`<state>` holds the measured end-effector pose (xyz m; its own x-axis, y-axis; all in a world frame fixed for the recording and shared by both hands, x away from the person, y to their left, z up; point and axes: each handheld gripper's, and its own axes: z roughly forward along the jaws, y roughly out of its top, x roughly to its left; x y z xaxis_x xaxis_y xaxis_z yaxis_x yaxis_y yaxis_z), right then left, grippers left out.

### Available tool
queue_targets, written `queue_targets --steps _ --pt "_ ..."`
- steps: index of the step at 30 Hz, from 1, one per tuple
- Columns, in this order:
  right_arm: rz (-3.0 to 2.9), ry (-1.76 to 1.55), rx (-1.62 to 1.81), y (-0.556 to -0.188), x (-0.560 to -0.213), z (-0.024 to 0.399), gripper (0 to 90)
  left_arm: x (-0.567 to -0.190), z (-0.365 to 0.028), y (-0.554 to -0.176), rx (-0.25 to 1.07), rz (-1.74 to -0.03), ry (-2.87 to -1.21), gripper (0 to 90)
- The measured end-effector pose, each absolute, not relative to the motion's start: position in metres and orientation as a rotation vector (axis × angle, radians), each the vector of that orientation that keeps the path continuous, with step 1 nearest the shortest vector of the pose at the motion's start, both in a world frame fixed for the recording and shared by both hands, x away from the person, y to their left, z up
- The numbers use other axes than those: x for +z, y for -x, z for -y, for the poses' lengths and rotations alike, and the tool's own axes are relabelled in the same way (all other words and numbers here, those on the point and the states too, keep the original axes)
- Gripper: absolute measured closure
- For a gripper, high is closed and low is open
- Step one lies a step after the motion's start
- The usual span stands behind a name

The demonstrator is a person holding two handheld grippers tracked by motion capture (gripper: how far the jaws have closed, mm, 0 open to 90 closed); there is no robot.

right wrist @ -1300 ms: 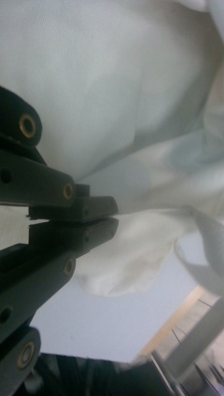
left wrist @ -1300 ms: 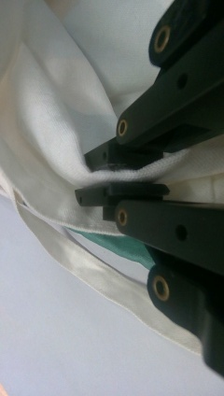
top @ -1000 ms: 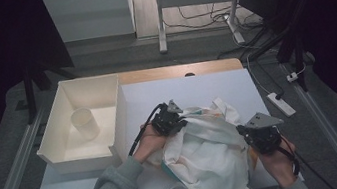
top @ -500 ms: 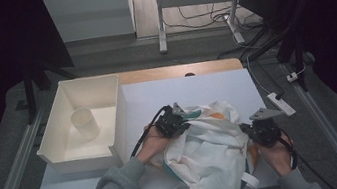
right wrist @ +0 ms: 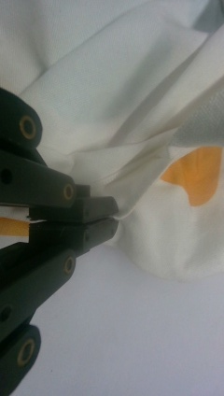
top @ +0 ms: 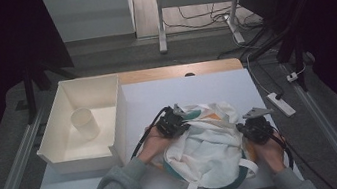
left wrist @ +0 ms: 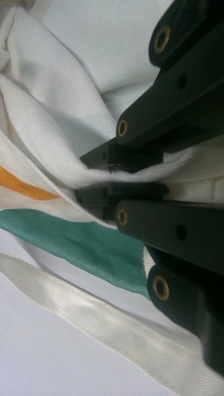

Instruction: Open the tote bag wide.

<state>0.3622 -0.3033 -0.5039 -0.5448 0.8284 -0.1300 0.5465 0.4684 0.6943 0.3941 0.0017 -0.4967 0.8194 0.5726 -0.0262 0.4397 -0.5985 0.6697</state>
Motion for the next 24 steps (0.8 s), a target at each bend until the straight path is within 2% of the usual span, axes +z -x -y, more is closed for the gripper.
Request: queue_targets --steps 3,9,15,24 --pt "-2.215 -1.143 0.923 -0.355 -0.492 0.308 76.7 -0.496 -0.003 -0.394 0.248 -0.737 -2.305 83.9" --pt "-2.189 -0.985 1.040 -0.318 -0.450 0.290 62.8 -0.496 -0.004 -0.395 0.239 -0.736 -2.297 83.8" --pt "-2.348 -0.808 1.113 -0.297 -0.435 0.248 55.6 -0.495 -0.005 -0.394 0.247 -0.733 -2.291 83.8" --pt "-2.699 -0.566 1.045 -0.282 -0.461 0.198 53.9 -0.494 -0.005 -0.394 0.246 -0.731 -2.290 83.8"
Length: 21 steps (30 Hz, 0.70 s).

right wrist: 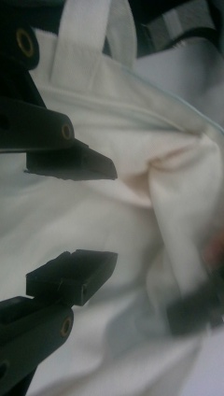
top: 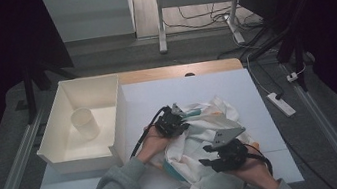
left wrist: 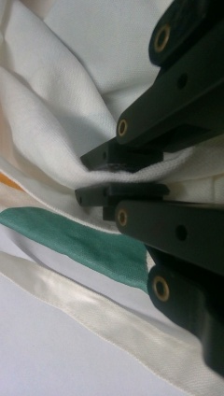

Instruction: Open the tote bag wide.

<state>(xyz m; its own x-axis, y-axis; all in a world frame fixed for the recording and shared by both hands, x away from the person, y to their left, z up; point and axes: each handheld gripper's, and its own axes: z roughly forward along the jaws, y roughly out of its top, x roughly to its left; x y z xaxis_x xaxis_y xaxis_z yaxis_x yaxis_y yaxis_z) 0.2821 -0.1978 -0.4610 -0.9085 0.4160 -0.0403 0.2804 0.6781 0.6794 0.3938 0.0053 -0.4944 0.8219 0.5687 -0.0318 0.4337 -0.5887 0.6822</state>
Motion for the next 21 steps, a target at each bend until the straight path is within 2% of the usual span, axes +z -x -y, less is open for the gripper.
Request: queue_targets --steps 2,5,6,8,9,21 --pt "-2.750 -0.535 1.008 -0.280 -0.466 0.192 52.4 -0.494 -0.006 -0.394 0.247 -0.729 -2.291 83.8" --pt "-2.808 -0.494 0.906 -0.276 -0.475 0.186 58.5 -0.494 -0.006 -0.393 0.250 -0.728 -2.288 83.9" --pt "-2.827 -0.492 0.890 -0.275 -0.478 0.185 64.8 -0.494 -0.006 -0.393 0.251 -0.729 -2.287 83.9" --pt "-2.862 -0.493 0.866 -0.275 -0.486 0.182 83.0 -0.493 -0.006 -0.393 0.253 -0.729 -2.287 83.9" --pt "-2.864 -0.495 0.858 -0.274 -0.489 0.181 87.3 -0.494 -0.005 -0.393 0.255 -0.729 -2.287 83.9" --pt "-2.788 -0.432 0.972 -0.266 -0.485 0.149 89.1 -0.485 -0.012 -0.402 0.285 -0.737 -2.249 83.8"
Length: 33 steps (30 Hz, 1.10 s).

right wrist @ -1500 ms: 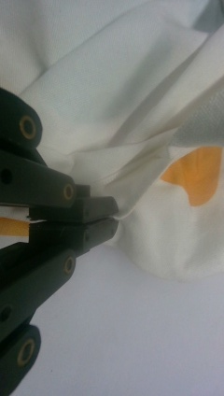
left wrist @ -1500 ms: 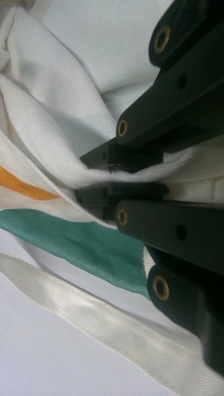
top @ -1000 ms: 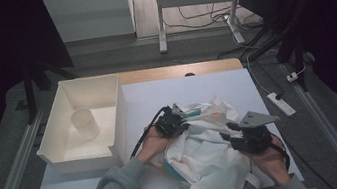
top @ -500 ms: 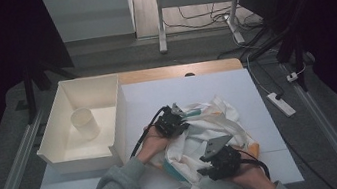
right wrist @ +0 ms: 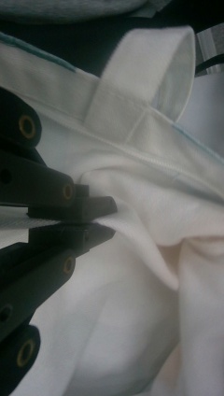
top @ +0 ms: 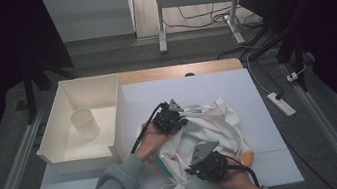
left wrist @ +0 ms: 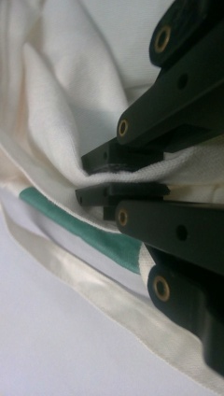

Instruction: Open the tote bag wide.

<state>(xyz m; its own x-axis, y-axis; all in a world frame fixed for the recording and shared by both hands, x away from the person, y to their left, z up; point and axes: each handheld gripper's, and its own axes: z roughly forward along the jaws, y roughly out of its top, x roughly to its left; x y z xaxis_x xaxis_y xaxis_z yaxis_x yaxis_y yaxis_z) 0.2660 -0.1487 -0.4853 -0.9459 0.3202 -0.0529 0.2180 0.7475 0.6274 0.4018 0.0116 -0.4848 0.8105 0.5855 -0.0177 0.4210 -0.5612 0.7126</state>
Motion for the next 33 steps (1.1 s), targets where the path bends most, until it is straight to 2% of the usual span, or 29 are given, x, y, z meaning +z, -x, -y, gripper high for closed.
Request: queue_targets --steps 24,33 --pt "-2.688 -0.402 1.086 -0.255 -0.494 0.113 89.2 -0.488 -0.009 -0.421 0.369 -0.792 -2.213 83.8" --pt "-2.706 -0.424 1.142 -0.266 -0.498 0.109 89.3 -0.490 -0.010 -0.425 0.367 -0.797 -2.206 83.8"
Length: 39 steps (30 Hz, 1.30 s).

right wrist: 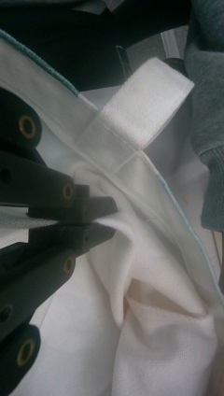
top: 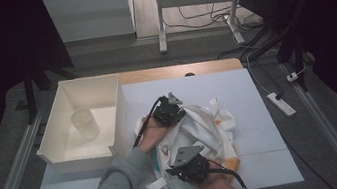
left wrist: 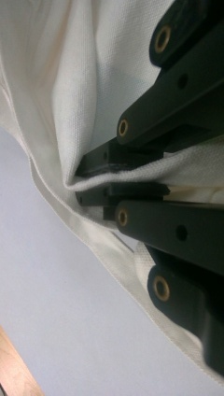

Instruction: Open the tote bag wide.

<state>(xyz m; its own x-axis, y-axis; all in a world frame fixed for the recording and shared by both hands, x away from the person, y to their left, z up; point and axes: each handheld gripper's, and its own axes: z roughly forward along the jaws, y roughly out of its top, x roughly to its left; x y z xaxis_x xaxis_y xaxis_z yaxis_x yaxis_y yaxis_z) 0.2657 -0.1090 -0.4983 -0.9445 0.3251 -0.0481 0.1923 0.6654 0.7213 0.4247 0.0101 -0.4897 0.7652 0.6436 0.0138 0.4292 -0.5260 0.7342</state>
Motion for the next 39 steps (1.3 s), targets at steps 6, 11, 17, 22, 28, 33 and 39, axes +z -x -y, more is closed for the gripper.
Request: queue_targets --steps 6,11,17,22,28,33,39 --pt "-2.726 -0.420 1.147 -0.267 -0.499 0.112 89.2 -0.490 -0.010 -0.424 0.362 -0.797 -2.207 83.7" --pt "-2.730 -0.414 1.151 -0.268 -0.501 0.115 89.2 -0.490 -0.011 -0.423 0.350 -0.796 -2.215 83.1" --pt "-2.736 -0.408 1.128 -0.268 -0.500 0.117 89.2 -0.490 -0.014 -0.422 0.333 -0.796 -2.214 82.0" --pt "-2.749 -0.412 1.091 -0.273 -0.501 0.121 89.2 -0.490 -0.015 -0.423 0.353 -0.808 -2.210 82.0" --pt "-2.742 -0.424 1.091 -0.283 -0.499 0.128 89.2 -0.491 -0.018 -0.427 0.384 -0.841 -2.184 82.4" --pt "-2.723 -0.390 1.057 -0.290 -0.500 0.126 89.3 -0.492 -0.021 -0.432 0.397 -0.858 -2.169 82.6" --pt "-2.738 -0.395 1.072 -0.290 -0.501 0.126 89.2 -0.493 -0.019 -0.432 0.398 -0.857 -2.176 82.7"
